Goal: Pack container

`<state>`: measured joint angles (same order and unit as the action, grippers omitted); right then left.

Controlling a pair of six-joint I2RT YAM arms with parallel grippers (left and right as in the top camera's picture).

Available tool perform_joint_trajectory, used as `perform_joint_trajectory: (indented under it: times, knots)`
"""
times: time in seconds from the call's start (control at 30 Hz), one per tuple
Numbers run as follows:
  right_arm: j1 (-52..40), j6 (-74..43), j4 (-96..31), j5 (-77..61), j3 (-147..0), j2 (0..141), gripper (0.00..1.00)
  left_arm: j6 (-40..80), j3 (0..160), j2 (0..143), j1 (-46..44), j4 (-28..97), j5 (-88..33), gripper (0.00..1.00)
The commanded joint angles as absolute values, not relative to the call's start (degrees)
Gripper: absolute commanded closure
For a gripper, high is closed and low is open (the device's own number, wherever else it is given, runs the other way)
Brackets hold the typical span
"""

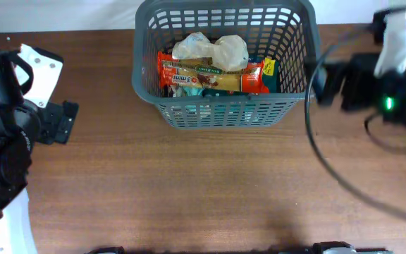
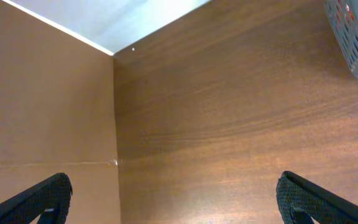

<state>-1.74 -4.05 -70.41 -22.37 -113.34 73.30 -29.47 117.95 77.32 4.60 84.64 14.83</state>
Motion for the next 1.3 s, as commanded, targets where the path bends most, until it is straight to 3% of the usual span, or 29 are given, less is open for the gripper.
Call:
perform_joint_trajectory:
  times: [0.0, 0.17, 0.3, 0.43, 0.83, 1.27]
  knots:
    - [-2.50, -3.29, -67.37, -17.41, -104.57, 65.76, 0.01, -28.73, 117.99, 76.90, 4.93, 84.95, 14.37, 0.01]
    - [-2.61, -3.27, -50.35, -6.74, -83.42, 50.19, 0.01, -28.73, 117.99, 76.90, 4.93, 84.95, 14.37, 0.01]
    - [-2.61, -3.27, -30.55, -1.96, -56.69, 31.88, 0.01, -28.73, 117.99, 76.90, 4.93, 84.95, 14.37, 0.01]
    - [-2.61, -3.29, -23.53, 0.78, -43.42, 22.55, 0.01, -28.73, 117.99, 76.90, 4.93, 84.95, 14.37, 0.01]
    - [-0.25, -3.29, -22.65, 5.28, -21.30, 6.00, 0.01, -28.73, 117.99, 76.90, 4.93, 84.95, 14.37, 0.01]
    - [-0.25, -3.31, -22.22, 6.33, -13.69, 0.19, 0.01, -28.73, 117.99, 76.90, 4.93, 84.95, 14.37, 0.01]
